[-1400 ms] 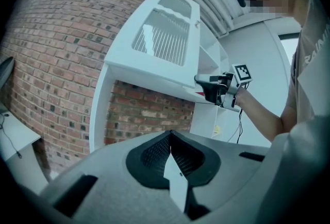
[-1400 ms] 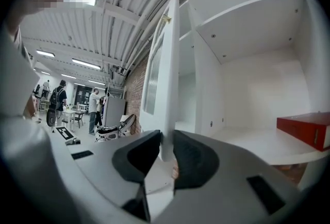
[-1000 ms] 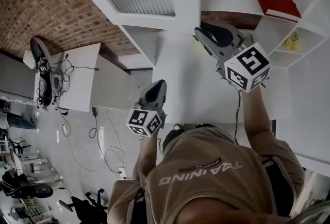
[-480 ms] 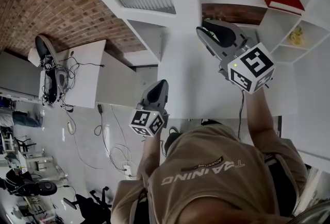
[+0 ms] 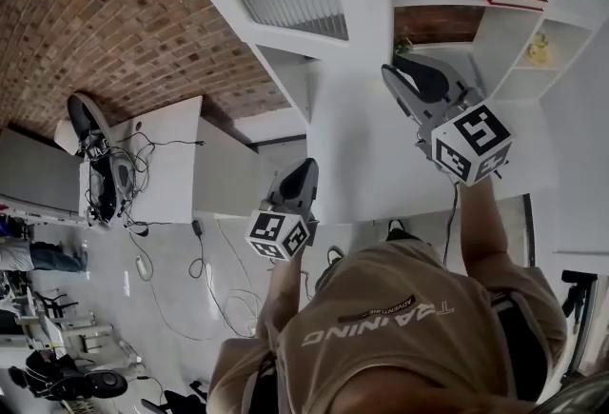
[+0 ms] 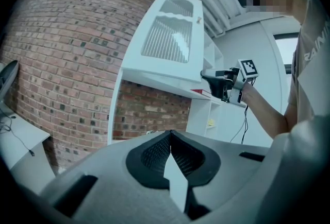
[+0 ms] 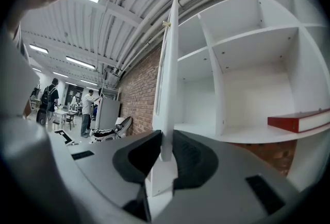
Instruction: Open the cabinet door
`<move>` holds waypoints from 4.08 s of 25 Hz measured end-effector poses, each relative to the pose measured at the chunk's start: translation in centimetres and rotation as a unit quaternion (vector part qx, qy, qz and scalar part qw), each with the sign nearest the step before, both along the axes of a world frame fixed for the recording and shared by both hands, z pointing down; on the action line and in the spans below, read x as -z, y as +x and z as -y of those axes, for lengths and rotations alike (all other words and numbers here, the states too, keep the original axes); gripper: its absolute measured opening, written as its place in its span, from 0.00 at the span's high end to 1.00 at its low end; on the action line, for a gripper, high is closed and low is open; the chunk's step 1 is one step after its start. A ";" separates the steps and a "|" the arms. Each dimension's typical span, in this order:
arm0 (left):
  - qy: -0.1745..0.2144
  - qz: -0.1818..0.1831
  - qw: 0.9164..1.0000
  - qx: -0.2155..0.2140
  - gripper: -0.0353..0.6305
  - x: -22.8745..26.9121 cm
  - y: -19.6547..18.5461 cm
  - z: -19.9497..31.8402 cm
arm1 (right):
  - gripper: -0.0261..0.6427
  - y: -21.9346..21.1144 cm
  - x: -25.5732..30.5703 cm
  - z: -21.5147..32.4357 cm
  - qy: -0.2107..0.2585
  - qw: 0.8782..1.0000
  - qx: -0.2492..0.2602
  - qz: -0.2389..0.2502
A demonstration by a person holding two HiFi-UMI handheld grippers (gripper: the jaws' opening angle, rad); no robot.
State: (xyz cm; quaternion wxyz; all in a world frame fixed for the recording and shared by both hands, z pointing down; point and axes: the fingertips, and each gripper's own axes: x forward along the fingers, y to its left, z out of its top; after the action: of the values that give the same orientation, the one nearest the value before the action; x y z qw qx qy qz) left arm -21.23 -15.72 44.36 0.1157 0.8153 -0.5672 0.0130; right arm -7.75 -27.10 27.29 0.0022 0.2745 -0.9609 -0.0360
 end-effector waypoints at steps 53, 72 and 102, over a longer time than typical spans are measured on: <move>0.012 -0.026 0.995 -0.098 0.94 -1.1 -11.4 -9.7 | 0.86 -14.3 0.1 -16.9 0.028 0.997 -0.068 -0.011; 0.023 -0.035 0.997 -0.062 0.94 -1.0 -15.3 -11.3 | 0.86 -20.4 0.3 -19.0 0.039 0.998 -0.044 -0.023; 0.009 -0.029 0.991 -0.127 0.94 -2.2 -8.8 -9.4 | 0.94 -10.8 -8.7 -18.5 -0.045 0.993 -0.096 -0.052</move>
State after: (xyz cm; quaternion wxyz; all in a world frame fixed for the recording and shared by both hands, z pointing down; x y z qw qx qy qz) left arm -30.03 -6.33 46.54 0.1220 0.8819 -0.4554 -0.0012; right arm -18.58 -8.61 36.04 0.0677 0.3631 -0.9293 -0.0061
